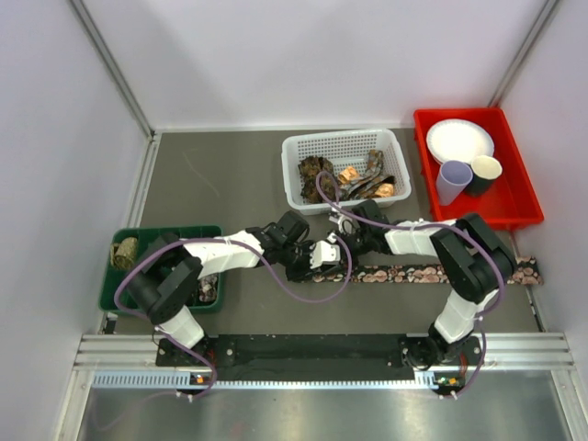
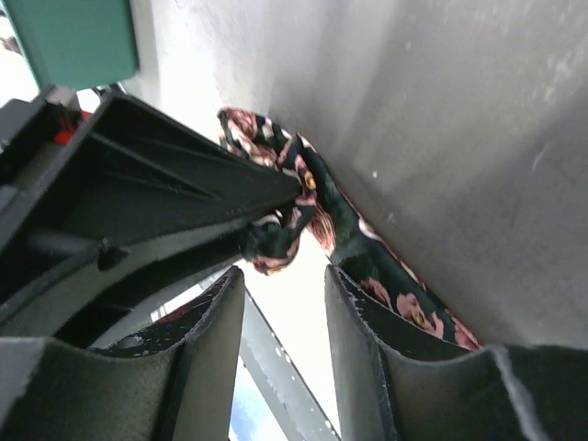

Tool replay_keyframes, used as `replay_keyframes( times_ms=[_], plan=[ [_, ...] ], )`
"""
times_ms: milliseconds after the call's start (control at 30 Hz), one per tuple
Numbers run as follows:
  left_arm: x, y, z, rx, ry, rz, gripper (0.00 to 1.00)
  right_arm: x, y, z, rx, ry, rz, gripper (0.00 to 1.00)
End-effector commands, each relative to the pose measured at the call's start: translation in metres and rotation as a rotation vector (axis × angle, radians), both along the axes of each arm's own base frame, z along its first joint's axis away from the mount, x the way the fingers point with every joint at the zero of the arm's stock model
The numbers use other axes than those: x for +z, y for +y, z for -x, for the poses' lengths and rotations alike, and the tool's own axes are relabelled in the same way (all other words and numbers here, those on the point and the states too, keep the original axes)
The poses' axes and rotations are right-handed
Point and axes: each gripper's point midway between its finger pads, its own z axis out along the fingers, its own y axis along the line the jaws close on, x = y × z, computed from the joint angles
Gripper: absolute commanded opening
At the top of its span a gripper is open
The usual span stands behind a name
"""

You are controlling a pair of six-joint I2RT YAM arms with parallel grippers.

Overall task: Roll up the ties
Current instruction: Roll the tie at the center of the board.

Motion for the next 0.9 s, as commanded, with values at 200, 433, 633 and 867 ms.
replay_keyframes(
  times_ms=[200, 433, 633, 867],
  plan=[
    [0.006, -0.013, -0.004, -0.014, -0.01, 0.046, 0.32, 0.015, 0.015, -0.014, 0.003, -0.049, -0.086, 0.34],
    [0.003, -0.012, -0.007, 0.007, -0.005, 0.03, 0.32, -0.002, 0.008, -0.013, 0.031, -0.049, -0.013, 0.17],
    [0.001, -0.012, -0.007, 0.009, -0.004, 0.029, 0.32, 0.005, 0.014, -0.016, 0.027, -0.053, -0.048, 0.21],
    [0.0, -0.014, -0.007, 0.005, 0.002, 0.027, 0.32, 0.012, 0.019, -0.018, 0.029, -0.033, -0.083, 0.22]
  ],
)
